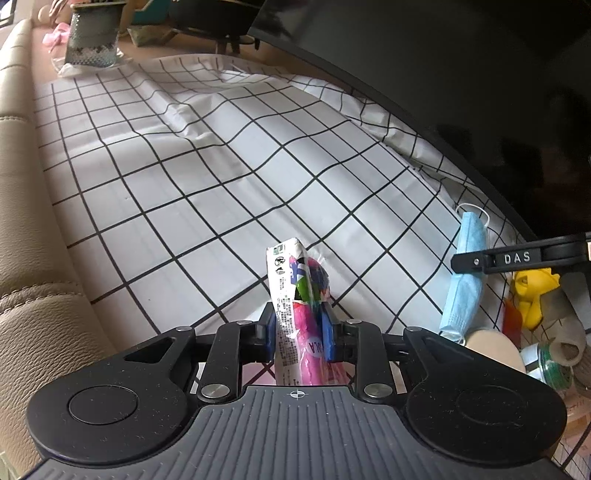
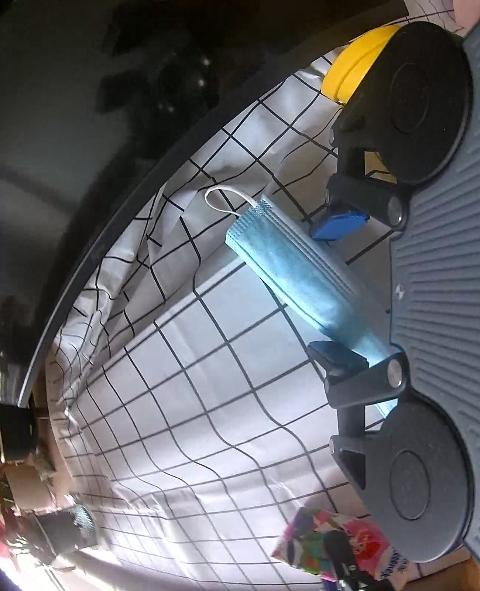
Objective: Organize soft objects
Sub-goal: 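Grasp the blue face mask with the right tool while the left tool holds the snack packet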
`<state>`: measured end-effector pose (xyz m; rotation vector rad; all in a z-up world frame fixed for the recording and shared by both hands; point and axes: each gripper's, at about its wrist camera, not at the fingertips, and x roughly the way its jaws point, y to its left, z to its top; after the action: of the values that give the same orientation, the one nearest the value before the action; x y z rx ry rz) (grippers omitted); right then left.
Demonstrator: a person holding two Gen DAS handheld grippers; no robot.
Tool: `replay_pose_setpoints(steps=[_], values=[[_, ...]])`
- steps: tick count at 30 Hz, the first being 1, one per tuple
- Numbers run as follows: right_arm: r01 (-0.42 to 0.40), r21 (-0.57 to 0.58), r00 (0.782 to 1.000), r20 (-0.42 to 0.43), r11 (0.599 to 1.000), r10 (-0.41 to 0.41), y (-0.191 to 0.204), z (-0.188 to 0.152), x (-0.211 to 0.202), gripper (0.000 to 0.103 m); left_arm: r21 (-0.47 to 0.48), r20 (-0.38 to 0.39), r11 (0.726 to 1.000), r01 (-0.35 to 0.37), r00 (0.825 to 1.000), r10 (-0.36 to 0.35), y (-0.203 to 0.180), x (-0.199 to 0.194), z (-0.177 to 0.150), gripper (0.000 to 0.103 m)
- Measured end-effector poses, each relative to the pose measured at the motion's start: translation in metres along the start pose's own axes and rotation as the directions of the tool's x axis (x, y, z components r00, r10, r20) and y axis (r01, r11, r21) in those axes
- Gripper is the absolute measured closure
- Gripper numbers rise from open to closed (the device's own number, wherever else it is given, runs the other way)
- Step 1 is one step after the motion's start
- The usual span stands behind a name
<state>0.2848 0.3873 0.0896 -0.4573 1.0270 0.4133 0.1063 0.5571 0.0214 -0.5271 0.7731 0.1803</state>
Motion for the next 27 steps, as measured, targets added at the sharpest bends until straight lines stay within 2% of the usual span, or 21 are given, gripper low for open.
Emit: replay_pose_setpoints(steps=[1,4,7,9,11,14,16,17,22,27], values=[[0.001,-0.012,1.0,-0.001,1.0,-0.001,0.001,0.0,0.0,0.061,-0.001,-0.001,1.0,0.0,1.0,0.0,0.0,0.0,0.0,0.075],[-0.002,-0.05,1.0,0.004,0.999,0.002,0.002,0.003,0.001,0.086,-0.01,-0.002,1.0,0.004,1.0,-0.004,0.002,0.0,0.0,0.075],[0.037,-0.069,0.999,0.042,0.997,-0.034,-0.001,0.017,0.0,0.09,-0.015,-0.002,1.0,0.007,1.0,-0.007,0.002,0.0,0.0,0.075],[0.029,-0.096,0.997,0.078,0.995,-0.021,-0.005,0.025,-0.003,0.09,-0.018,-0.001,1.0,0.005,1.0,-0.005,0.002,-0.001,0.0,0.075],[-0.021,-0.138,0.997,0.076,0.99,0.032,-0.007,0.032,-0.006,0.089,-0.018,0.0,1.0,0.002,1.0,-0.002,0.002,-0.001,-0.001,0.075],[-0.028,-0.133,0.993,0.109,0.991,0.042,-0.013,0.036,-0.02,0.07,-0.021,-0.001,1.0,0.004,1.0,-0.004,0.002,-0.001,0.0,0.075],[-0.043,-0.108,0.99,0.13,0.993,0.057,-0.019,0.036,-0.03,0.05,-0.025,-0.002,1.0,0.006,1.0,-0.006,0.003,-0.001,0.0,0.075],[-0.051,-0.09,0.989,0.134,0.995,0.063,-0.021,0.036,-0.034,0.048,-0.026,-0.002,1.0,0.007,1.0,-0.007,0.003,-0.001,0.0,0.075],[-0.084,-0.022,0.993,0.081,0.996,0.086,-0.023,0.033,-0.03,0.047,-0.009,-0.003,1.0,-0.008,1.0,0.008,-0.001,-0.001,-0.001,0.075],[-0.036,-0.007,0.999,-0.012,0.999,0.035,-0.008,0.03,0.005,0.048,0.048,-0.023,0.999,-0.019,1.0,0.021,-0.011,0.001,0.0,0.073]])
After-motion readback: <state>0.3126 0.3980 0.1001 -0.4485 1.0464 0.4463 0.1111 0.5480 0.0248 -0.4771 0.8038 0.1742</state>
